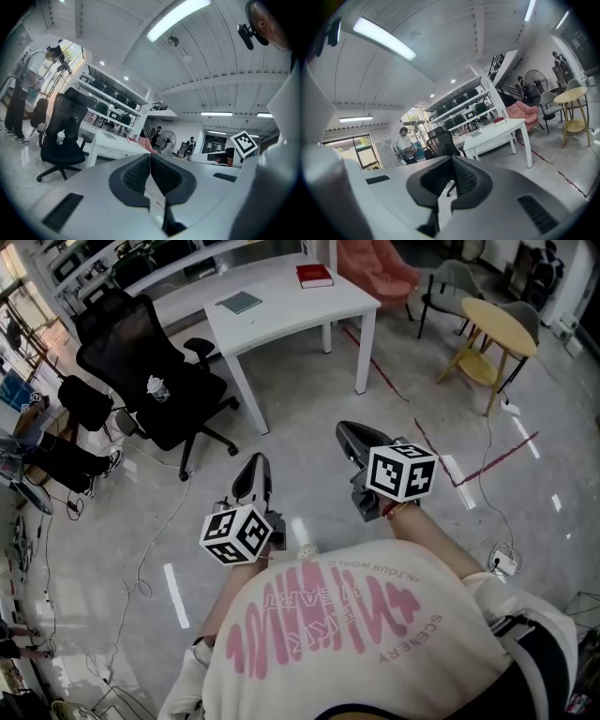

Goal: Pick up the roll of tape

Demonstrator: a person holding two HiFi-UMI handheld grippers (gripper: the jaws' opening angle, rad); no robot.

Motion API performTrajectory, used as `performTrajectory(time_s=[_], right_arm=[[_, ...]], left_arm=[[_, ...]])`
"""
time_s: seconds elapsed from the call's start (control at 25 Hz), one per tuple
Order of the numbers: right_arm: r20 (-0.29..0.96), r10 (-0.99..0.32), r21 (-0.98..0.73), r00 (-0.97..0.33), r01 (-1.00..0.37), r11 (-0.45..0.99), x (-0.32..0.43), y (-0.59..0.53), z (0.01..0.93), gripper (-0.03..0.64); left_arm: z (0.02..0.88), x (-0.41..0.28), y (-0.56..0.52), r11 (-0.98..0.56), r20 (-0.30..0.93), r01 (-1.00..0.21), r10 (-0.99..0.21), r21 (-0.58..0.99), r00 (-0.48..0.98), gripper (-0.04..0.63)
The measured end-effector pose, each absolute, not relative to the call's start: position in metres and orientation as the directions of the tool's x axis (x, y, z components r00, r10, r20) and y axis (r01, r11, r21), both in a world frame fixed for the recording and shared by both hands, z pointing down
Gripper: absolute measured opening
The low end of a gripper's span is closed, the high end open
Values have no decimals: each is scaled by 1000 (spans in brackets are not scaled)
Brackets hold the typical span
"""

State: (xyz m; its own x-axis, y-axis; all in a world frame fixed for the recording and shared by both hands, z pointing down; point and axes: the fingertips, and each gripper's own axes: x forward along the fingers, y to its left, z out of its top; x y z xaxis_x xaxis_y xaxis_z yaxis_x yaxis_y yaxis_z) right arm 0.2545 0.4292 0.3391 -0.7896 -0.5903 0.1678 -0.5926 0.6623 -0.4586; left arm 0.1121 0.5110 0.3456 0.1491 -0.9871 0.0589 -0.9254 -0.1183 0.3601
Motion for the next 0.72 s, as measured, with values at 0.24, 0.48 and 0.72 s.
performTrajectory(time_s=[0.24,0.48,0.72], right_arm=[[153,-614,-437,-775,-610,661,204,382,324,15],[148,-637,-463,-757,-622,631,168,344,322,15],[134,-650,-483,-748,-622,616,125,311,324,15]], left_arm=[[333,54,455,-117,66,-936,-987,331,147,25],[322,13,415,-159,55,-933,-981,323,186,25],[323,-30,384,-185,52,-933,-976,310,211,25]])
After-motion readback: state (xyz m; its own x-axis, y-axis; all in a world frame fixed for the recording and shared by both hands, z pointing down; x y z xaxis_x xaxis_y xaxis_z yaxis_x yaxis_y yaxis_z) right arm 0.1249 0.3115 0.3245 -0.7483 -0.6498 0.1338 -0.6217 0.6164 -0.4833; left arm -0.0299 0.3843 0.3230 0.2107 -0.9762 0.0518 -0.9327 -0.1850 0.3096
